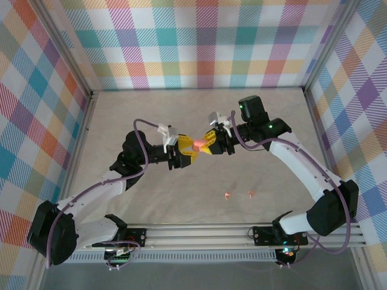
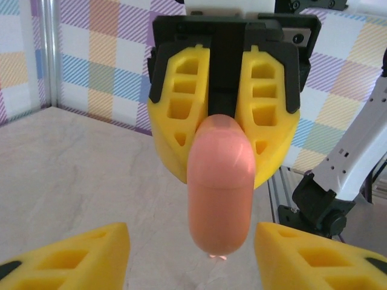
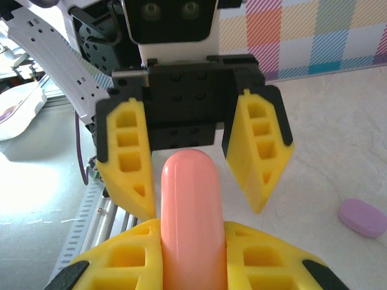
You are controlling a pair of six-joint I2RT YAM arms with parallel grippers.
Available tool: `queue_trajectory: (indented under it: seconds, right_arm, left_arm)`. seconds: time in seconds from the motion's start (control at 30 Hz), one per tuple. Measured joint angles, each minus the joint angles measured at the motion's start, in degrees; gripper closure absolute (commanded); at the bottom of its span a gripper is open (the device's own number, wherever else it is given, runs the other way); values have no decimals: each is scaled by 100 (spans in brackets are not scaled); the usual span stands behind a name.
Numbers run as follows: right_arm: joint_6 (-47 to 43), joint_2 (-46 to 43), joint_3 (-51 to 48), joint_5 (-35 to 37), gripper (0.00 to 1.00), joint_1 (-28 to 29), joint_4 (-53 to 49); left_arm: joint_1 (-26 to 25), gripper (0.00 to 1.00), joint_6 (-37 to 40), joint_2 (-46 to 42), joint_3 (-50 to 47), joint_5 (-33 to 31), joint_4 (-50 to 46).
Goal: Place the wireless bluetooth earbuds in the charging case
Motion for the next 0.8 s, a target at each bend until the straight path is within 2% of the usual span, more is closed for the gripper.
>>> queue_trajectory:
  seconds: [0.27, 0.6, 0.67, 0.8]
  right_arm:
    - [-160, 0, 0, 122, 93, 0, -57]
    - [-236, 13, -4, 125, 93, 0, -72]
    - [-238, 37, -4, 118, 93, 0, -74]
    - [-236, 105, 0, 37, 93, 0, -79]
  left_arm:
    - [-20, 47, -111, 162, 57, 92, 162]
    - [-59, 57, -238, 229, 125, 203, 396]
    - [-59, 61, -238, 238, 125, 208, 396]
    - [-81, 77, -181, 264, 192, 291, 286]
